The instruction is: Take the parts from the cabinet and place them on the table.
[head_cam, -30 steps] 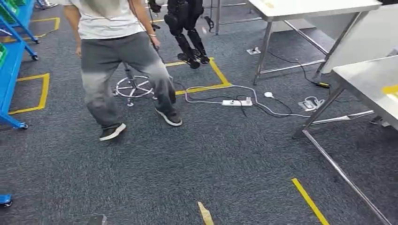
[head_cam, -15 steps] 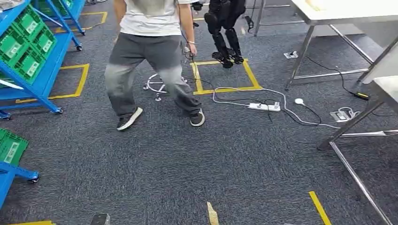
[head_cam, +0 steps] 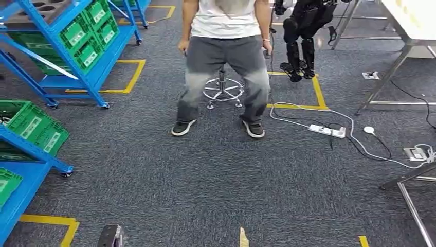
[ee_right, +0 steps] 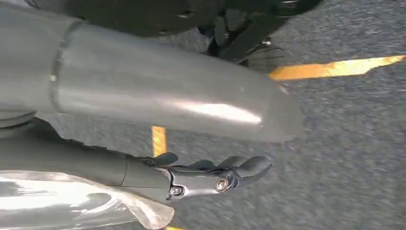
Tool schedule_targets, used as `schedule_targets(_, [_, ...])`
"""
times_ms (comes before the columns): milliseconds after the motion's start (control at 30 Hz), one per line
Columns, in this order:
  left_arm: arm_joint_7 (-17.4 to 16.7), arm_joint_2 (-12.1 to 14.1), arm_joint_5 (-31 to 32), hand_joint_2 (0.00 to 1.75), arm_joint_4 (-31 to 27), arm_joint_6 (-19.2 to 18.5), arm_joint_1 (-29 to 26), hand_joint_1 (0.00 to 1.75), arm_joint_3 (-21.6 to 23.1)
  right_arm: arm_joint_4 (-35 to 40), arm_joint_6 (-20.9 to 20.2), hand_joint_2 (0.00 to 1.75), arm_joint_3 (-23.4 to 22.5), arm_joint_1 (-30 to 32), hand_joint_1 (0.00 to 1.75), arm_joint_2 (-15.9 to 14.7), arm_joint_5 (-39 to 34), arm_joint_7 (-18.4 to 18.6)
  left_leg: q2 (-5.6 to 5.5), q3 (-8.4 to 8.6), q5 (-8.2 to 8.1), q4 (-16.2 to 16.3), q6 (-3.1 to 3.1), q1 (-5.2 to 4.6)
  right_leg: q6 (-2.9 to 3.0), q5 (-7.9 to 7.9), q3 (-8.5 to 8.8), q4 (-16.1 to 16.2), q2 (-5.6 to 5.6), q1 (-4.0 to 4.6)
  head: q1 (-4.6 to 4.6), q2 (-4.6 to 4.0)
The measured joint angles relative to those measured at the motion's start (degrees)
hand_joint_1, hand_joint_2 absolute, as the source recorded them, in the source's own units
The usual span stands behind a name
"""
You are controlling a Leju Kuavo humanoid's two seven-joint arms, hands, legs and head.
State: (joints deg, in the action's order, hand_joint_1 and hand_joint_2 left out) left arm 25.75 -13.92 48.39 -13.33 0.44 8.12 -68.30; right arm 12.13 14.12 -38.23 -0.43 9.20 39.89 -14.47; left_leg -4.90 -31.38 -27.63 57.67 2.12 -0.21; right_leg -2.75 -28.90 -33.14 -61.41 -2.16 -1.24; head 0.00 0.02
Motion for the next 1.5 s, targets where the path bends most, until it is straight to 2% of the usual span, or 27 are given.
schedule_targets(33, [0.02, 0.02, -0.07, 0.00, 0.00, 0.00, 0.23, 0.00, 0.00, -0.04, 0.02, 0.00, 0.13, 0.19, 0.00, 0.00, 0.00, 0.04, -0.53, -0.36, -0.24, 0.42, -0.38, -0.10, -0.16, -0.51, 0.94, 2.03, -3.96, -0.47, 0.15, 0.00])
schedule_targets(67, [0.04, 0.00, -0.07, 0.00, 0.00, -0.04, 0.50, 0.00, 0.00, -0.04, 0.18, 0.00, 0.22, 0.19, 0.00, -0.04, 0.02, 0.02, -1.23, -0.96, -0.40, 1.14, -0.69, -0.13, 0.33, -0.85, 1.75, 2.93, -4.14, -0.55, -0.02, 0.00])
schedule_targets(133, [0.09, 0.00, -0.06, 0.00, 0.00, -0.13, 0.39, 0.00, 0.00, -0.04, 0.33, 0.00, 0.26, 0.23, 0.00, -0.09, 0.09, 0.11, -2.50, -1.29, 0.09, 0.74, -1.49, 0.29, 1.04, -0.76, 1.56, 2.66, -2.87, -0.04, 0.09, 0.00])
schedule_targets(200, [0.09, 0.09, -0.06, 0.00, 0.00, -0.15, 0.22, 0.00, 0.00, -0.04, 0.33, 0.00, 0.40, 0.28, 0.00, -0.02, 0.13, 0.11, -3.21, -1.52, -0.11, 0.89, -1.90, 0.33, 1.80, -0.51, 1.96, 3.21, -1.05, -0.46, 0.09, 0.00])
schedule_targets(233, [0.13, -0.02, -0.06, 0.00, 0.02, -0.17, 0.31, 0.00, 0.00, -0.04, 0.35, 0.00, 0.44, 0.28, 0.00, -0.06, 0.15, 0.09, 0.25, -2.13, -1.25, 2.44, -2.21, -0.07, 2.07, -0.60, 2.16, 3.32, -0.32, -0.36, -0.35, 0.00])
schedule_targets(267, [0.15, -0.05, -0.06, 0.00, 0.02, -0.17, 0.56, 0.00, 0.00, -0.04, 0.35, 0.00, 0.46, 0.31, 0.00, -0.06, 0.15, 0.07, 2.50, -3.88, -3.29, 6.06, -2.52, -0.01, 2.42, -0.77, 2.26, 3.32, 0.74, -0.20, -0.77, 0.00])
schedule_targets(333, [0.15, -0.05, -0.07, 0.00, 0.02, -0.24, 0.79, 0.00, 0.00, -0.04, 0.37, 0.00, 0.48, 0.53, 0.00, -0.09, 0.15, 0.09, 3.96, -8.13, -6.88, 14.67, -2.83, 0.25, 2.81, -1.07, 2.42, 3.31, 2.77, 0.07, -0.70, 0.00])
schedule_targets(367, [0.15, -0.05, -0.09, 0.00, 0.04, -0.24, 0.70, 0.00, 0.00, -0.04, 0.39, 0.00, 0.48, 0.54, 0.00, -0.15, 0.15, 0.09, 4.15, -9.65, -7.33, 17.66, -2.93, 0.38, 2.89, -1.23, 2.51, 3.31, 3.72, 0.12, -0.70, 0.00])
schedule_targets(433, [0.15, -0.02, -0.07, 0.00, 0.09, -0.24, 0.40, 0.00, 0.00, -0.04, 0.39, 0.00, 0.57, 0.43, 0.00, -0.20, 0.15, 0.09, 4.25, -8.58, -4.18, 15.13, -2.90, 0.49, 2.86, -1.56, 2.90, 3.31, 5.21, 0.14, -0.74, 0.00])
schedule_targets(500, [0.18, 0.00, -0.07, 0.00, 0.09, -0.24, 0.46, 0.00, 0.00, -0.04, 0.39, 0.00, 0.66, 0.32, 0.00, -0.20, 0.20, 0.09, 5.53, -4.23, 0.87, 6.16, -2.37, 0.38, 2.66, -2.02, 3.61, 3.31, 6.64, 0.15, -0.72, 0.00])
schedule_targets(533, [0.55, 0.02, -0.06, 0.00, 0.09, -0.59, 0.55, 0.00, 0.00, -0.04, 0.35, 0.00, 0.68, 0.34, 0.00, -0.20, 0.77, 0.11, 8.61, -2.60, 1.32, 2.79, -1.93, -0.13, 2.38, -2.27, 3.84, 3.34, 7.16, 0.20, -0.70, 0.00])
schedule_targets(567, [1.13, 0.02, -0.15, 0.00, 0.09, -1.05, 0.83, 0.00, 0.00, -0.04, 0.13, 0.00, 0.81, 0.42, 0.00, -0.20, 1.70, 0.13, 9.75, -2.20, 0.78, 1.71, -1.61, -0.95, 1.83, -2.64, 3.87, 3.13, 7.86, 0.64, -0.78, 0.00])
schedule_targets(667, [1.60, -0.05, -1.03, 0.00, 0.09, -1.09, 0.90, 0.00, 0.00, -0.04, -1.16, 0.00, 2.60, 0.14, 0.00, -0.22, 5.14, 1.18, 7.94, -2.51, 0.25, 1.42, -0.94, -1.01, 1.20, -2.82, 4.36, 3.61, 9.99, 0.67, -0.63, 0.00])
schedule_targets(700, [1.18, -0.09, -1.49, 0.00, 0.09, -0.48, 0.74, 0.00, 0.00, -0.04, -1.66, 0.00, 3.33, -0.19, 0.00, -0.22, 5.68, 1.87, 7.17, -1.88, 0.58, 0.64, -0.55, -0.48, 0.68, -3.23, 4.60, 3.54, 9.76, 0.55, -0.70, 0.00])
schedule_targets(733, [0.62, -0.16, -1.99, 0.00, 0.11, 0.43, 0.46, 0.00, -0.06, -0.09, -1.96, 0.00, 3.76, -0.28, 0.00, -0.26, 6.10, 2.29, 6.73, -1.61, 0.67, 0.33, -0.41, -0.26, 0.44, -4.04, 4.11, 2.50, 6.22, 0.37, -0.22, 0.00])
schedule_targets(767, [-0.11, -0.15, -2.27, 0.00, 0.13, 1.56, 0.26, 0.00, -0.24, -0.18, -2.19, 0.00, 4.07, -0.25, 0.00, -0.24, 6.21, 2.49, 6.16, -1.61, 0.68, 0.33, -0.07, -0.14, 0.36, -5.66, 2.77, -0.27, 4.03, 0.32, -0.13, 0.00])
schedule_targets(833, [-2.10, -0.09, -2.27, 0.00, 0.13, 4.31, -0.76, 0.00, -0.85, -0.35, -2.30, 0.00, 4.57, -0.11, 0.00, -0.24, 6.47, 2.47, 4.82, -1.59, 0.61, 0.35, 0.25, -0.11, 0.28, -9.49, -2.05, -9.39, 2.61, 0.29, -0.04, 0.00])
schedule_targets(867, [-3.31, 0.04, -2.16, 0.00, 0.13, 5.65, -1.54, 0.00, -0.90, -0.39, -2.30, 0.00, 4.66, 0.14, 0.00, -0.24, 6.69, 2.32, 4.10, -1.58, 0.57, 0.37, 0.29, -0.12, 0.21, -10.17, -4.06, -12.59, 2.45, 0.31, -0.06, 0.00])
schedule_targets(933, [-6.04, 0.50, -2.51, 0.00, 0.13, 7.78, -3.00, 0.00, -1.47, -0.39, -2.34, 0.00, 4.74, 0.32, 0.00, -0.24, 6.71, 1.66, 2.42, -1.46, 0.51, 0.41, 0.25, -0.06, 0.19, -7.40, -4.95, -11.85, 2.36, 0.26, -0.09, 0.00])
schedule_targets(1000, [-7.36, 0.79, -2.58, 0.00, 0.13, 8.50, -3.70, 0.00, -2.19, -0.39, -2.47, 0.00, 4.74, 0.14, 0.00, -0.24, 6.06, 0.60, 0.54, -1.25, 0.35, 0.54, -0.01, 0.11, 0.26, -1.65, -1.62, -3.20, 1.46, 0.00, -0.09, 0.00])
schedule_targets(1033, [-7.47, 1.00, -2.58, 0.00, 0.13, 8.52, -3.87, 0.00, -2.38, -0.39, -2.76, 0.00, 4.70, 0.05, 0.00, -0.24, 5.95, -0.03, -0.23, -1.32, 0.18, 0.74, -0.28, 0.19, 0.28, 0.00, 0.04, 1.10, -0.97, -0.30, -0.02, 0.00])
schedule_targets(1067, [-6.77, 1.25, -2.69, 0.00, 0.13, 8.41, -3.90, 0.00, -2.47, -0.57, -3.59, 0.00, 4.70, 0.06, 0.00, -0.15, 6.69, -0.72, -0.99, -1.68, -0.07, 1.36, -0.78, -0.14, 0.36, -0.95, 0.74, 2.50, -3.47, -0.61, -0.02, 0.00])
schedule_targets(1200, [-4.96, 2.03, -3.02, 0.00, 0.02, 7.78, -4.70, 0.00, -3.28, -0.57, -4.42, 0.00, 5.20, -0.87, 0.00, 0.61, 8.17, -1.81, -3.21, -2.25, 0.34, 1.15, -2.16, 0.59, 1.75, -0.72, 1.61, 2.77, -1.19, -0.31, -0.02, 0.00])
schedule_targets(1267, [-4.79, 2.21, -3.08, 0.00, 0.00, 7.72, -4.71, 0.00, -3.37, -0.57, -4.55, 0.00, 5.49, -0.91, 0.00, 1.01, 8.24, -2.01, 2.23, -3.41, -1.88, 4.20, -2.86, 0.25, 2.44, -0.83, 2.01, 2.95, 0.47, -0.31, -0.74, 0.00])
schedule_targets(1367, [-4.11, 2.27, -2.95, 0.00, 0.00, 7.32, -4.50, 0.00, -3.41, -0.57, -4.50, 0.00, 5.53, -0.56, 0.00, 1.23, 8.39, -2.21, 4.01, -9.38, -7.35, 16.68, -3.42, 0.61, 2.89, -1.28, 2.27, 2.94, 3.63, -0.06, -0.70, 0.00])
schedule_targets(1433, [-3.41, 2.27, -2.64, 0.00, 0.00, 7.17, -4.86, 0.00, -3.41, -0.57, -4.59, 0.00, 5.68, -0.63, 0.00, 1.44, 8.94, -2.65, 4.23, -9.57, -5.97, 17.12, -3.49, 0.77, 2.88, -1.52, 2.49, 2.94, 5.14, -0.04, -0.72, 0.00])
schedule_targets(1500, [-3.10, 2.20, -3.08, 0.00, 0.00, 7.65, -4.96, 0.00, -3.56, -0.59, -4.94, 0.00, 6.08, -0.97, 0.00, 1.92, 9.49, -2.41, 5.09, -5.44, -1.00, 8.79, -3.14, 0.73, 2.68, -1.90, 3.06, 2.94, 6.52, -0.04, -0.72, 0.00])
